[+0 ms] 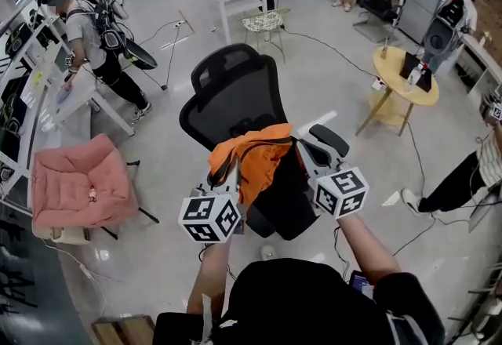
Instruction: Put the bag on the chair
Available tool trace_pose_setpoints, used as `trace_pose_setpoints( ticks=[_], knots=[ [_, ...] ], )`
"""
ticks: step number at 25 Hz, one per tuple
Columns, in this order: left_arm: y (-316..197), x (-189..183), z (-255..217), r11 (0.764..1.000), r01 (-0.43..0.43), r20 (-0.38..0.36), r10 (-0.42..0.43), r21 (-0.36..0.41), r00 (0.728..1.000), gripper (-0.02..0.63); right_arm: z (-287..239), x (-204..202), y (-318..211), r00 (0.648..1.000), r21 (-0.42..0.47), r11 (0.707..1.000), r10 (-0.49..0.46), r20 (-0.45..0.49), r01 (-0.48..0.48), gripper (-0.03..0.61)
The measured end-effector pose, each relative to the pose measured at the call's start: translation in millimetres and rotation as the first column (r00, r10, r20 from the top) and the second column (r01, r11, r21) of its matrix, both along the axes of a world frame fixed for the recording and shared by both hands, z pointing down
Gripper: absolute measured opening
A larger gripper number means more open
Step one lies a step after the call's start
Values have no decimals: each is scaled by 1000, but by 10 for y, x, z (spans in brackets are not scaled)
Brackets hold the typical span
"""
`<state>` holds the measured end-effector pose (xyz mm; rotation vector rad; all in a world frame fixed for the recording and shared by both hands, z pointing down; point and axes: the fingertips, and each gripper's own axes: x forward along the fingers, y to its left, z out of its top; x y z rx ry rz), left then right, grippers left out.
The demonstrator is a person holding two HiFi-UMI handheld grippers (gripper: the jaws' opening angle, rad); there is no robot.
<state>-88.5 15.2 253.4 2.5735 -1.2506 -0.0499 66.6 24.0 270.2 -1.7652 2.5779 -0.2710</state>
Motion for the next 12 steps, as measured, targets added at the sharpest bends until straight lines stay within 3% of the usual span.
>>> trace_pose_setpoints(
  ticks=[12],
  knots=[
    [-545,-137,107,999,-47,-8,47,-10,999,11,148,-197,-529,999,-23,999,32,-12,-32,-5]
  ],
)
